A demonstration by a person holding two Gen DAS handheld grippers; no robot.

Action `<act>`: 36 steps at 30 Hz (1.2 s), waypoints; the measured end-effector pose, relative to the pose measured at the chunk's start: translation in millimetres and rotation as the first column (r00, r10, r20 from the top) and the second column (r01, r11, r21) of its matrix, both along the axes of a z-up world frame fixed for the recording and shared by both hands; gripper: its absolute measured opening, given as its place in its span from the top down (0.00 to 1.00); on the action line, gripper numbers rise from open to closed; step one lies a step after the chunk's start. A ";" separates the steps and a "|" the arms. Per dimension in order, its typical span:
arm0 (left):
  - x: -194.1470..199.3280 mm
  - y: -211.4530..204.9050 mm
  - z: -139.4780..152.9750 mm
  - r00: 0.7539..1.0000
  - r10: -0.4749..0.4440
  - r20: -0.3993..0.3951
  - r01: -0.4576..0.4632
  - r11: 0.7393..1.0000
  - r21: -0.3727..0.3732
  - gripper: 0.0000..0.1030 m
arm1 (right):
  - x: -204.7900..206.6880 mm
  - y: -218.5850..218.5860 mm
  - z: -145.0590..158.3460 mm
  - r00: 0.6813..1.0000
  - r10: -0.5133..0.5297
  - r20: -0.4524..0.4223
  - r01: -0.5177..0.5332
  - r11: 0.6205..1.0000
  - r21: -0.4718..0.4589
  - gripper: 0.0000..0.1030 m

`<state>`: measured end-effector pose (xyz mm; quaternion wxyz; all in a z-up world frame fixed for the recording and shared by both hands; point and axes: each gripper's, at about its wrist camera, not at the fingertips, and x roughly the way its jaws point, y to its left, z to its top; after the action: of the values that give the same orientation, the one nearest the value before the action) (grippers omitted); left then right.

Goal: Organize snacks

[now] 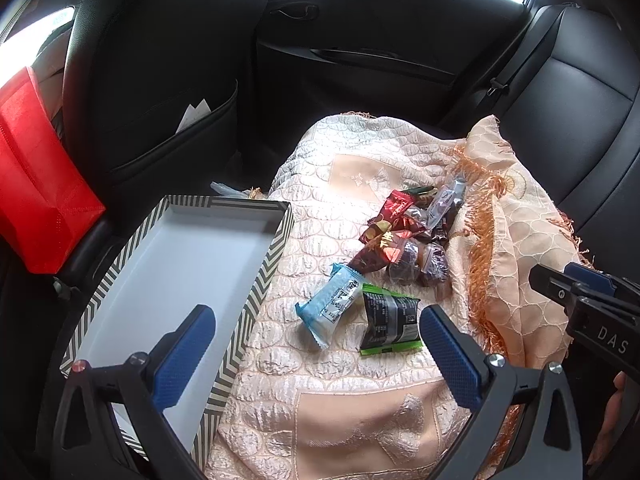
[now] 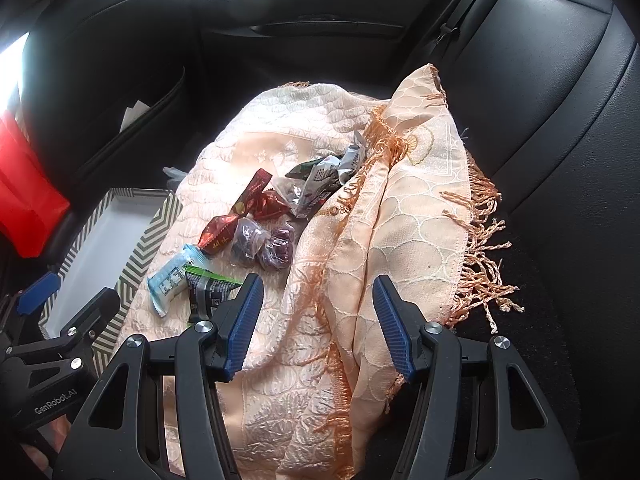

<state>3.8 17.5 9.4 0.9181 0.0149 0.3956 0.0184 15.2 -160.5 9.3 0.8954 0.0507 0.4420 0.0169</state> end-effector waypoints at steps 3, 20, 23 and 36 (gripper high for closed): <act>1.7 0.4 -2.0 1.000 -0.001 -0.008 0.001 1.000 -0.003 0.00 | 0.5 0.4 -1.5 1.000 0.004 -0.004 -0.004 1.000 0.001 0.45; 6.4 8.8 -7.7 0.999 0.021 -0.026 -0.021 1.000 -0.012 0.00 | 1.9 1.0 -4.9 1.000 0.012 -0.018 -0.012 1.000 -0.006 0.45; 8.9 11.0 -10.2 0.999 0.025 -0.034 -0.025 1.000 -0.011 0.00 | 2.5 1.9 -6.1 1.000 0.012 -0.024 -0.012 1.000 -0.006 0.44; 10.3 12.2 -14.3 0.998 0.024 -0.049 -0.025 1.000 -0.018 0.00 | 4.3 4.0 -8.5 0.999 0.023 -0.032 -0.023 1.000 -0.010 0.45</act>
<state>14.0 29.7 -4.9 0.9079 0.0022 0.4183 0.0256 19.5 -156.5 0.9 0.8883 0.0413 0.4568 0.0242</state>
